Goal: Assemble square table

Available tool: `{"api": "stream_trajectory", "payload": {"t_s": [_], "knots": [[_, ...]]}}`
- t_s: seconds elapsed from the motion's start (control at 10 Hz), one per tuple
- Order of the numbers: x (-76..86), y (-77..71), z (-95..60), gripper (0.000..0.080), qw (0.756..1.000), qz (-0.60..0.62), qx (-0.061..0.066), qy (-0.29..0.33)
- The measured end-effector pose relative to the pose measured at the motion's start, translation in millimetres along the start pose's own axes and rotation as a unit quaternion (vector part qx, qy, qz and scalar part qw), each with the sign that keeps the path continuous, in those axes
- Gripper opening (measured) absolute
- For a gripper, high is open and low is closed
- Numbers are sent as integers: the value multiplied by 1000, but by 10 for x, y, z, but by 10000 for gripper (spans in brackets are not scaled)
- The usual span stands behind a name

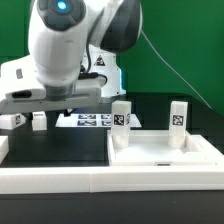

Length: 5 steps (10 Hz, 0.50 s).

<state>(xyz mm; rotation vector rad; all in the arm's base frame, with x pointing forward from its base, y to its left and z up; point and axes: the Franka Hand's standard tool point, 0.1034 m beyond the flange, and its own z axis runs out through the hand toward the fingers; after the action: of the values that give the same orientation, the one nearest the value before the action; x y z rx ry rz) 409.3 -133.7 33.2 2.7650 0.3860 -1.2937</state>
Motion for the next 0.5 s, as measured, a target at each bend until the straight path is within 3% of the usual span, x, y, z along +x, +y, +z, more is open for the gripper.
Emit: {"api": "stream_trajectory", "payload": {"t_s": [0.1, 0.3, 0.5], "knots": [[37, 22, 30, 649, 1000, -4, 0, -13], [-60, 130, 239, 649, 1000, 1, 4, -10], [-69, 137, 261, 649, 1000, 2, 5, -11]]}}
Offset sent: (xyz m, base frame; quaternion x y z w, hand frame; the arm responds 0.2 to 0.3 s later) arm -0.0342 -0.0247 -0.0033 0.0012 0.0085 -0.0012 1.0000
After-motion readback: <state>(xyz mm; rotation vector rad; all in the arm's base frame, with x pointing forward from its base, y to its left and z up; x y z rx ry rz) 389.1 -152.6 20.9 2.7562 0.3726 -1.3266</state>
